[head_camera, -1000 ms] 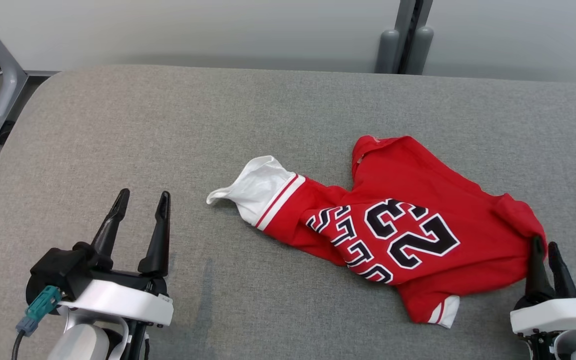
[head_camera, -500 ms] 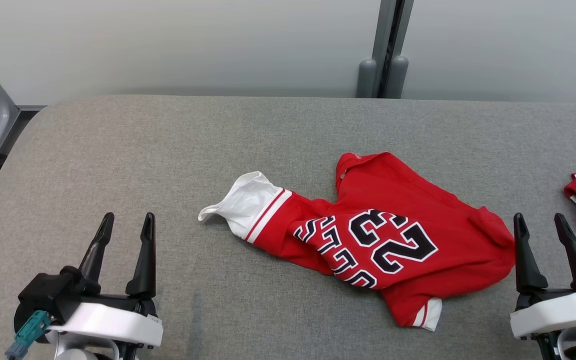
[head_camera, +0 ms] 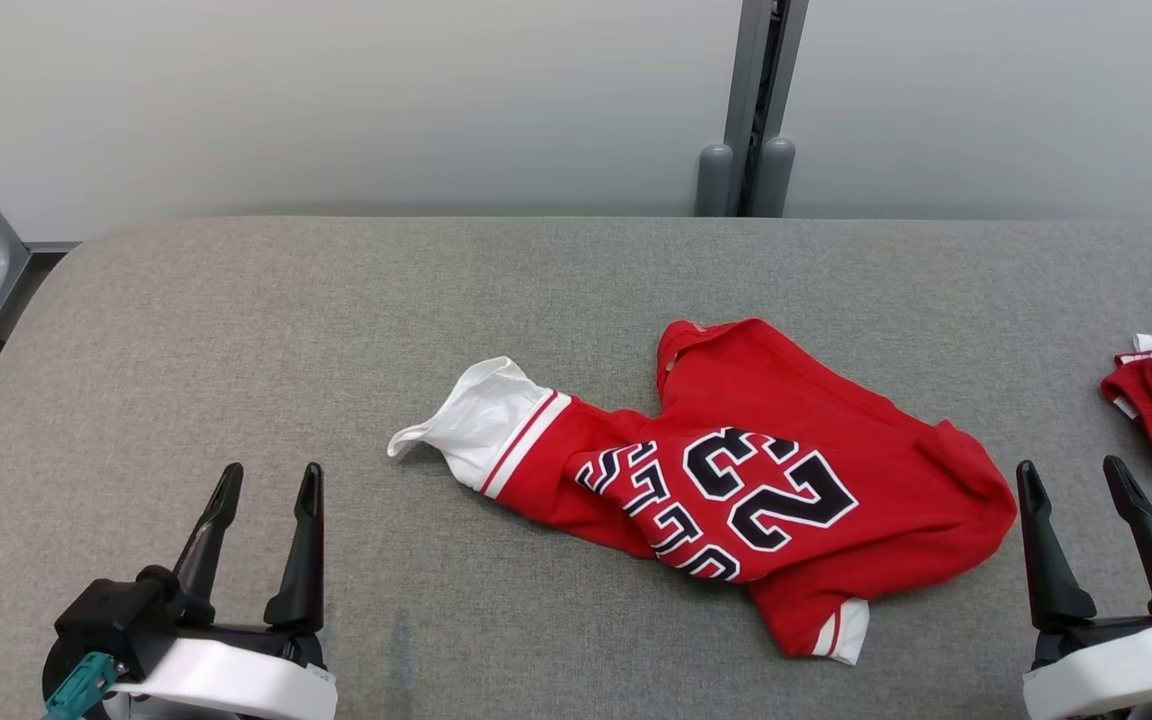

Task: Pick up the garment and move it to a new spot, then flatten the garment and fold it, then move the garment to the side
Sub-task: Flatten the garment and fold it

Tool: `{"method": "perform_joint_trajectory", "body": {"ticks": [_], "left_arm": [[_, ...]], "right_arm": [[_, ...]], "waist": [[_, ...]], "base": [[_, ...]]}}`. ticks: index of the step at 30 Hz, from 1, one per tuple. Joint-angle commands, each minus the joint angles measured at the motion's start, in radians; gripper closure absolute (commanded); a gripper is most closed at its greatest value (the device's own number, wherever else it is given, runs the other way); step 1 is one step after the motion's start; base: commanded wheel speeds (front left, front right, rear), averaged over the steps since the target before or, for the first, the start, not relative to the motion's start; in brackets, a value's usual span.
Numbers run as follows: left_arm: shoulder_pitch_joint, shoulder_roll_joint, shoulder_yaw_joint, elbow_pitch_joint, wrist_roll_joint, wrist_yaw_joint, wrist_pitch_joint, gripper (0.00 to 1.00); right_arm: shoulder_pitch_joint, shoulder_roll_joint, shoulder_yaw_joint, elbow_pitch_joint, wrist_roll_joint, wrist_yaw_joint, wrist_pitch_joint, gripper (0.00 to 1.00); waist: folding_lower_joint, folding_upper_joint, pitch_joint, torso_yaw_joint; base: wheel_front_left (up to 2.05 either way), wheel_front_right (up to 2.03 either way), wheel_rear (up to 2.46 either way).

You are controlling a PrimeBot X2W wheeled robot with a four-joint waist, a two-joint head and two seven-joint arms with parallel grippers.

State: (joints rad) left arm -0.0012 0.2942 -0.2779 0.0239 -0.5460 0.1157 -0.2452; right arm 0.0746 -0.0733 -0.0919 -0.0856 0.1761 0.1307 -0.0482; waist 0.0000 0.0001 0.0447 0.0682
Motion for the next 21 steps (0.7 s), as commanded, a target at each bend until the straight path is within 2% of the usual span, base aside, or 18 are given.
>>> {"method": "perform_joint_trajectory", "body": {"ticks": [1, 15, 21], "left_arm": [[0.010, 0.001, -0.001, -0.004, -0.005, 0.003, 0.003, 0.00], [-0.031, -0.009, -0.026, 0.006, -0.006, -0.008, 0.012, 0.00], [-0.128, -0.034, -0.121, 0.034, 0.015, -0.057, 0.094, 0.00]], "right_arm": [[0.016, 0.000, -0.007, -0.018, -0.006, 0.000, 0.009, 0.00], [0.002, 0.012, -0.014, -0.044, 0.000, 0.000, 0.011, 0.00], [-0.024, 0.014, -0.007, -0.063, -0.004, 0.000, 0.019, 0.00]], "waist": [[0.0000, -0.0001, 0.003, -0.001], [0.0000, -0.0001, 0.021, 0.004], [0.0000, -0.0001, 0.069, 0.000]], "base": [[0.00, 0.00, 0.00], [0.00, 0.00, 0.00], [0.00, 0.00, 0.00]]}}
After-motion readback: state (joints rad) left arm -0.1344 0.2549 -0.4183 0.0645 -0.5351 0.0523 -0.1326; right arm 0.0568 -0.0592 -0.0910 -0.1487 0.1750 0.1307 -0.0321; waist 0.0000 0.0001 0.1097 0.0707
